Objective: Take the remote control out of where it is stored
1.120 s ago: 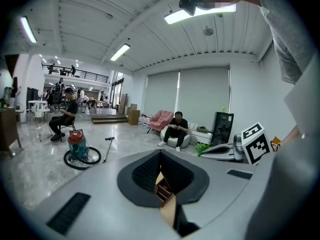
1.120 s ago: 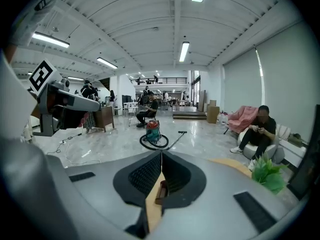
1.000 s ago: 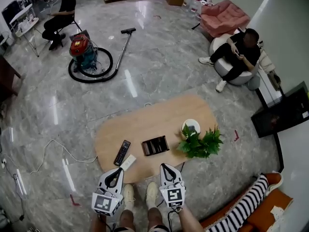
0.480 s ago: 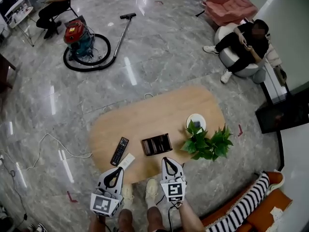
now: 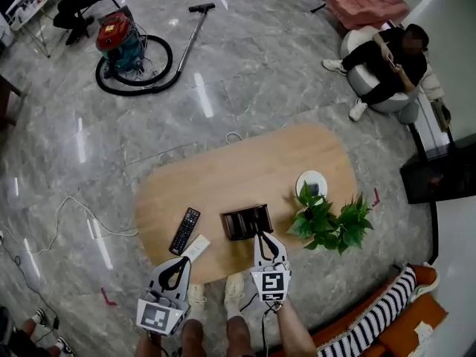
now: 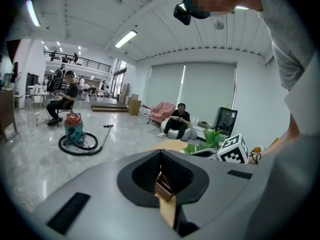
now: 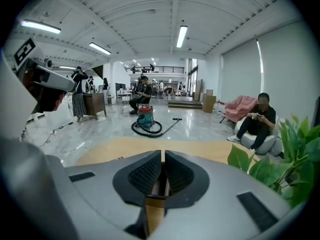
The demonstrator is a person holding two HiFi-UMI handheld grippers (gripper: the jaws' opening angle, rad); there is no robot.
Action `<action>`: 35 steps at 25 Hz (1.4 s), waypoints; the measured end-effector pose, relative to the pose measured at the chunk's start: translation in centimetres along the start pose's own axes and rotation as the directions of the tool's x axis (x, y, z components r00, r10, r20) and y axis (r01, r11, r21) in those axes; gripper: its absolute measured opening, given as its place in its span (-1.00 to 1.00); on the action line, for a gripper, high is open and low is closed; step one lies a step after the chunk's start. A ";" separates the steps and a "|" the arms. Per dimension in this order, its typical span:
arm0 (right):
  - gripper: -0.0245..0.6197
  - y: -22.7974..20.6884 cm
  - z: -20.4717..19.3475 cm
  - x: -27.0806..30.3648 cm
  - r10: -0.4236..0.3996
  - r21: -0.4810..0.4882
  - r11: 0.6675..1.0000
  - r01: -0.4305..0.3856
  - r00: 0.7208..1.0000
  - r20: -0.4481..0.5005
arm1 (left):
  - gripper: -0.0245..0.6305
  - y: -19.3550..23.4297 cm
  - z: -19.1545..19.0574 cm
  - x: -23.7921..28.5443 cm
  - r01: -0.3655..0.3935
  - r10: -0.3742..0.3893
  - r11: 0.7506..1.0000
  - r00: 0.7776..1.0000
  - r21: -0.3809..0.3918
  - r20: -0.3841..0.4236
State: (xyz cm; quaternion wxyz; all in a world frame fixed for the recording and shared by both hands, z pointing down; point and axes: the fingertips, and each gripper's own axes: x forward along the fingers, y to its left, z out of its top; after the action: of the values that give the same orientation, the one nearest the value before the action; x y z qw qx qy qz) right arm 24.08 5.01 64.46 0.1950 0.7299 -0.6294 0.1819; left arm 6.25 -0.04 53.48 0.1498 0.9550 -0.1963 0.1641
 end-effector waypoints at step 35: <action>-0.63 -2.9 -4.6 6.4 -0.082 -0.051 0.996 0.076 0.986 -0.145 | -0.91 3.8 -4.6 -1.5 -0.077 0.070 0.994 0.994 -0.075 -0.086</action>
State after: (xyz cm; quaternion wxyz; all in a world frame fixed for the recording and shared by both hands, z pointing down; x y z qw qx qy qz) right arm 27.72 2.32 71.50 0.2645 0.7342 -0.5878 0.2131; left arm 2.16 -1.26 57.94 0.1889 0.9330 -0.2311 0.2012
